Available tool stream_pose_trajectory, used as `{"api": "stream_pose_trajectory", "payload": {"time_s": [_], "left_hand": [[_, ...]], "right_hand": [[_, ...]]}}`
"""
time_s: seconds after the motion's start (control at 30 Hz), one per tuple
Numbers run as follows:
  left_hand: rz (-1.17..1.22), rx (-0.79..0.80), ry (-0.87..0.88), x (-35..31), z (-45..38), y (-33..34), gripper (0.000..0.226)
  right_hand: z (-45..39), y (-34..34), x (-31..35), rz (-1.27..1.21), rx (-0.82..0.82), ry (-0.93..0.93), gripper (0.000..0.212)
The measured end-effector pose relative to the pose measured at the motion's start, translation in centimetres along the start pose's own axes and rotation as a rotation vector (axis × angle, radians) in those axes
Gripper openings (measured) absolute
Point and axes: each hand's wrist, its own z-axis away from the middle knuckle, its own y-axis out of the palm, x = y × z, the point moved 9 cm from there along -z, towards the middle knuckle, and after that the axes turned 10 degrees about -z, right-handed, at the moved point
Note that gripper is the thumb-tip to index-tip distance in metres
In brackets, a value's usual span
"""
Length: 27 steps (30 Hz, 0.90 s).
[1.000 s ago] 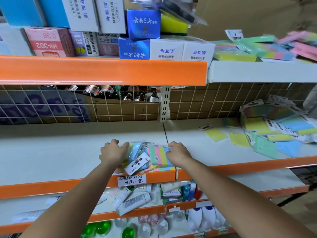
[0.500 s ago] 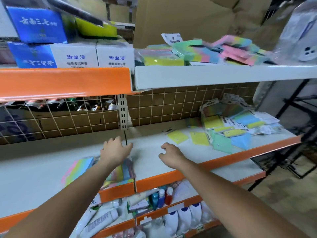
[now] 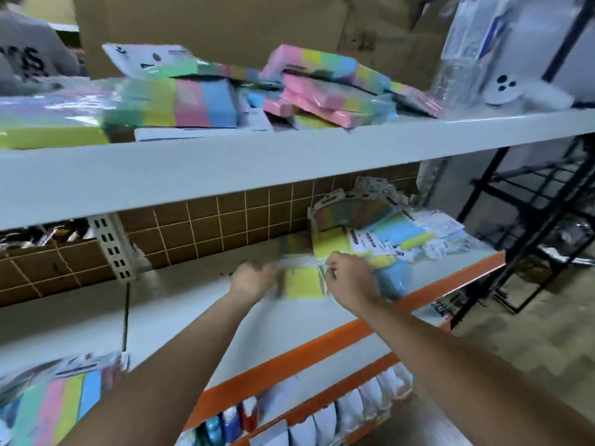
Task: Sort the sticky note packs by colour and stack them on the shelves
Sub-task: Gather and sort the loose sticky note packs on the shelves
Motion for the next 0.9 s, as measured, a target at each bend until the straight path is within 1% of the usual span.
{"api": "stream_pose_trajectory", "payload": {"time_s": [0.1,0.23,0.37,0.5,0.6,0.67,0.77,0.9], "left_hand": [[0.047,-0.017,-0.012,-2.0,-2.2,2.2,0.033],[-0.073,-0.033,-0.012,-3.6,-5.2,4.0,0.038],[-0.166,-0.027,-0.058,-4.3,-7.9,5.2,0.048],[-0.196,-0.114,-0.103,-4.9,-9.6,5.7,0.053],[-0.26,-0.125,-0.141,-5.7,-10.2,6.1,0.057],[-0.267,-0.116,-0.177,-5.7,-10.9,6.7,0.061],[-0.3,-0.11,-0.23,-5.0,-11.8,7.4,0.071],[-0.276,-0.109,-0.296,-4.5,-12.3,7.5,0.086]], "right_hand": [[-1.8,-1.5,-3.4,-0.005,0.0,0.042,0.027],[-3.8,-2.6,-5.9,-0.001,0.007,0.05,0.027],[-5.7,-2.6,-6.5,-0.007,0.031,0.031,0.028],[-7.7,-2.8,-6.0,0.051,0.049,-0.005,0.027],[-9.6,-2.7,-6.0,0.046,0.067,0.017,0.027],[-10.9,-2.7,-5.9,0.022,0.075,0.038,0.033],[-12.5,-2.7,-6.0,0.019,0.096,0.101,0.05],[-14.0,-2.2,-6.9,-0.01,0.097,0.234,0.071]]}}
